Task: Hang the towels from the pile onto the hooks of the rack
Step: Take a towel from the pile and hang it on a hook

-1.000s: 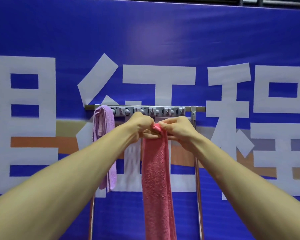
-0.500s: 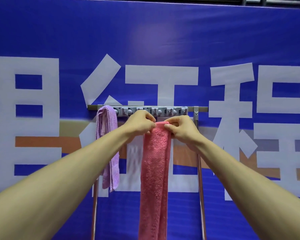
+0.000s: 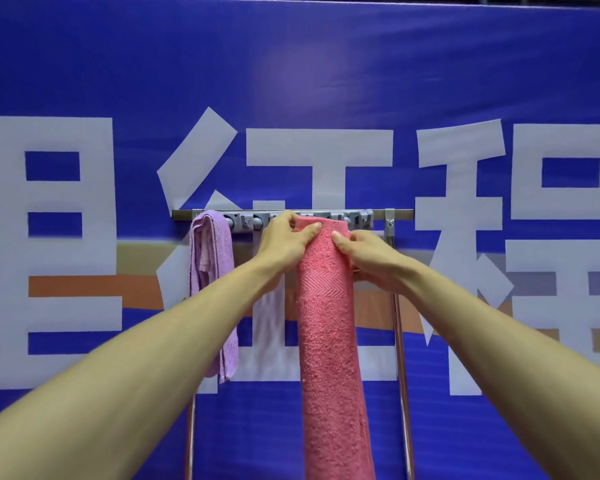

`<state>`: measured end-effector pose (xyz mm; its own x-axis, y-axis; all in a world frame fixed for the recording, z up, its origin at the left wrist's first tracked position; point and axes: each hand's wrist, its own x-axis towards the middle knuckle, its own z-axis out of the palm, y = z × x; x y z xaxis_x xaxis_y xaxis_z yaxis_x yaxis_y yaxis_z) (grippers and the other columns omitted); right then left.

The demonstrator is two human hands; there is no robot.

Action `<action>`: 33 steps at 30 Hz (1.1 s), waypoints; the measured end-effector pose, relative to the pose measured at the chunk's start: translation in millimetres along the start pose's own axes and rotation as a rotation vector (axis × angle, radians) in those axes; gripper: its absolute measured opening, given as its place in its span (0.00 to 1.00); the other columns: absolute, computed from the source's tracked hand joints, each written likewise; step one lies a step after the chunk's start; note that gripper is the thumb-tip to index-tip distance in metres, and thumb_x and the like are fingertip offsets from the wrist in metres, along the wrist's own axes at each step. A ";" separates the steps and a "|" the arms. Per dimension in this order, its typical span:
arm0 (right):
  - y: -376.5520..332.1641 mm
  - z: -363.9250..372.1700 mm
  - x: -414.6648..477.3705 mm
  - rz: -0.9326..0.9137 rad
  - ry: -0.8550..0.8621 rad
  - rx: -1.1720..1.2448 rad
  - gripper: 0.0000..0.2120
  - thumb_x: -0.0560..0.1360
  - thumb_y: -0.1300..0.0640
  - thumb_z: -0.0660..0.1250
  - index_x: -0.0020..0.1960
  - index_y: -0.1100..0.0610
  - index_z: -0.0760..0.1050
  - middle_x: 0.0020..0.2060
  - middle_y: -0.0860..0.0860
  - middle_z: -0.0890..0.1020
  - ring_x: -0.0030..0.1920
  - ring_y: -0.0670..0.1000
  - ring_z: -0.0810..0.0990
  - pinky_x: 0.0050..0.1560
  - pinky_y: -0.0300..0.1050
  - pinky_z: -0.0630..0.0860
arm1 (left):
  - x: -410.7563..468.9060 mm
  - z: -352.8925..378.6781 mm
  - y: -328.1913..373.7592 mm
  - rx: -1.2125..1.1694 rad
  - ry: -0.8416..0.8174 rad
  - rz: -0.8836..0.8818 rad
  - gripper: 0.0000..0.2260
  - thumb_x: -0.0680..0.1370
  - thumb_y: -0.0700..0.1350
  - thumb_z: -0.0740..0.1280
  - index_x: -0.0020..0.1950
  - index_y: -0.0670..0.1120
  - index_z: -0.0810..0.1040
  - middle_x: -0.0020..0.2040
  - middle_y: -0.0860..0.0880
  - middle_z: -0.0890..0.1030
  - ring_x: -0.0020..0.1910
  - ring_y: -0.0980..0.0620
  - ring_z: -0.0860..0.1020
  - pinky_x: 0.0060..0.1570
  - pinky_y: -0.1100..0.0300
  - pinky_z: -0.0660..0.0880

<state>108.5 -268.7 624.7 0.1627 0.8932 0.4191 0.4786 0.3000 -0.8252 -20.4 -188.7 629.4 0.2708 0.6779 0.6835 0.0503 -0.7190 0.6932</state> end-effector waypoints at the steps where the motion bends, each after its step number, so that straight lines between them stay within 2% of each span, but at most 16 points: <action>1: 0.8 -1.9 -0.2 0.002 0.028 -0.071 0.15 0.83 0.53 0.56 0.56 0.62 0.77 0.47 0.55 0.81 0.46 0.51 0.81 0.46 0.47 0.80 | -0.2 0.5 0.6 0.033 0.001 0.007 0.09 0.77 0.50 0.69 0.50 0.46 0.75 0.49 0.48 0.80 0.49 0.49 0.80 0.51 0.50 0.78; 4: 2.6 -6.6 4.5 -0.061 0.184 -0.163 0.15 0.82 0.54 0.57 0.55 0.65 0.78 0.44 0.56 0.80 0.41 0.52 0.79 0.43 0.48 0.80 | 1.3 1.0 -3.4 -0.005 0.019 -0.005 0.08 0.77 0.50 0.69 0.49 0.47 0.74 0.49 0.45 0.81 0.50 0.45 0.81 0.51 0.45 0.79; 6: 3.1 -6.4 5.5 -0.055 0.182 -0.181 0.17 0.83 0.54 0.55 0.55 0.65 0.77 0.42 0.56 0.78 0.41 0.52 0.78 0.44 0.49 0.79 | 1.3 1.6 -2.8 -0.042 0.021 -0.010 0.06 0.76 0.50 0.69 0.46 0.49 0.74 0.50 0.44 0.81 0.50 0.44 0.81 0.53 0.42 0.78; 10: 12.1 3.0 0.4 -0.014 0.121 -0.073 0.23 0.84 0.48 0.50 0.57 0.65 0.76 0.44 0.56 0.79 0.42 0.52 0.78 0.43 0.46 0.77 | 4.9 6.4 4.1 -0.121 0.056 -0.051 0.06 0.76 0.49 0.69 0.45 0.49 0.74 0.49 0.45 0.81 0.50 0.44 0.81 0.53 0.42 0.78; 14: 30.4 13.7 -6.4 0.066 -0.003 0.129 0.21 0.81 0.40 0.52 0.55 0.53 0.76 0.53 0.53 0.83 0.53 0.52 0.82 0.53 0.50 0.78 | 10.0 10.9 5.4 -0.185 0.122 -0.099 0.08 0.76 0.49 0.68 0.49 0.45 0.75 0.49 0.45 0.81 0.50 0.44 0.81 0.53 0.44 0.78; 16: 41.9 16.2 -8.4 0.069 -0.078 0.129 0.18 0.80 0.42 0.56 0.57 0.52 0.76 0.53 0.51 0.83 0.54 0.52 0.82 0.56 0.52 0.77 | 12.4 9.7 4.0 -0.199 0.176 -0.118 0.08 0.76 0.49 0.68 0.48 0.46 0.74 0.49 0.45 0.81 0.49 0.45 0.81 0.52 0.46 0.78; 18: 53.5 19.1 -9.6 0.061 -0.160 0.072 0.12 0.80 0.49 0.61 0.58 0.55 0.75 0.52 0.50 0.83 0.53 0.51 0.81 0.58 0.54 0.77 | 18.0 6.0 -2.6 -0.239 0.222 -0.160 0.09 0.73 0.51 0.68 0.46 0.47 0.73 0.49 0.45 0.81 0.50 0.44 0.81 0.52 0.46 0.79; 21: 68.8 24.0 -11.7 0.063 -0.228 0.027 0.08 0.80 0.57 0.63 0.56 0.57 0.78 0.45 0.48 0.83 0.47 0.48 0.82 0.50 0.47 0.80 | 23.6 -1.6 -12.8 -0.340 0.254 -0.245 0.13 0.68 0.52 0.68 0.45 0.44 0.76 0.45 0.43 0.81 0.48 0.42 0.82 0.47 0.48 0.80; 22: 72.7 25.3 -12.2 0.059 -0.229 0.030 0.07 0.80 0.58 0.63 0.54 0.57 0.79 0.43 0.48 0.83 0.45 0.47 0.81 0.47 0.45 0.80 | 23.2 -3.8 -15.0 -0.398 0.260 -0.283 0.13 0.69 0.51 0.68 0.47 0.43 0.76 0.43 0.43 0.80 0.44 0.43 0.82 0.41 0.52 0.81; 24: 79.4 28.7 -12.1 0.044 -0.195 0.063 0.08 0.79 0.59 0.64 0.55 0.61 0.79 0.43 0.51 0.83 0.43 0.48 0.81 0.46 0.45 0.80 | 21.7 -8.2 -27.0 -0.536 0.263 -0.411 0.09 0.75 0.43 0.67 0.53 0.42 0.75 0.40 0.45 0.79 0.34 0.49 0.78 0.27 0.62 0.76; 25: 82.7 31.9 -11.1 0.038 -0.167 0.088 0.10 0.78 0.59 0.65 0.55 0.63 0.79 0.44 0.53 0.83 0.43 0.49 0.81 0.45 0.45 0.80 | 20.9 -11.8 -38.5 -0.598 0.254 -0.484 0.09 0.76 0.40 0.65 0.56 0.42 0.75 0.42 0.45 0.79 0.33 0.50 0.78 0.26 0.63 0.76; 26: 83.3 34.7 -10.6 0.035 -0.140 0.120 0.11 0.78 0.59 0.66 0.56 0.65 0.79 0.44 0.54 0.83 0.43 0.49 0.80 0.44 0.45 0.79 | 18.9 -15.7 -51.2 -0.652 0.229 -0.550 0.13 0.76 0.39 0.65 0.60 0.42 0.75 0.46 0.44 0.81 0.36 0.50 0.79 0.29 0.60 0.77; 28: 85.1 43.2 -9.1 0.048 -0.092 0.183 0.11 0.78 0.59 0.66 0.55 0.65 0.80 0.44 0.54 0.83 0.41 0.48 0.80 0.40 0.41 0.79 | 11.7 -19.9 -80.1 -0.699 0.192 -0.660 0.18 0.75 0.38 0.63 0.64 0.43 0.75 0.54 0.44 0.82 0.44 0.48 0.82 0.38 0.50 0.79; 29: 86.2 47.1 -7.6 0.055 -0.069 0.211 0.11 0.78 0.58 0.66 0.56 0.64 0.80 0.43 0.52 0.83 0.39 0.46 0.80 0.37 0.39 0.78 | 7.0 -20.2 -92.2 -0.703 0.173 -0.685 0.17 0.75 0.37 0.62 0.63 0.42 0.76 0.54 0.43 0.82 0.45 0.47 0.83 0.37 0.49 0.79; 31: 85.8 52.6 -3.4 0.074 -0.010 0.279 0.12 0.78 0.58 0.66 0.57 0.64 0.79 0.35 0.47 0.82 0.31 0.41 0.78 0.30 0.35 0.73 | -9.8 -19.0 -102.0 -0.715 0.151 -0.679 0.11 0.77 0.35 0.59 0.54 0.41 0.79 0.45 0.42 0.83 0.34 0.49 0.83 0.29 0.54 0.79; 33: 83.0 56.8 1.6 0.106 0.079 0.359 0.13 0.78 0.59 0.65 0.59 0.65 0.78 0.32 0.46 0.80 0.29 0.41 0.74 0.29 0.35 0.69 | -29.0 -15.8 -106.5 -0.727 0.062 -0.688 0.11 0.77 0.35 0.57 0.45 0.42 0.78 0.39 0.43 0.81 0.29 0.50 0.81 0.28 0.58 0.79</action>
<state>99.4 -223.3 535.3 0.2681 0.9011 0.3408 0.1256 0.3181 -0.9397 -48.8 -129.3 539.4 0.3524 0.9326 0.0780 -0.4284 0.0867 0.8994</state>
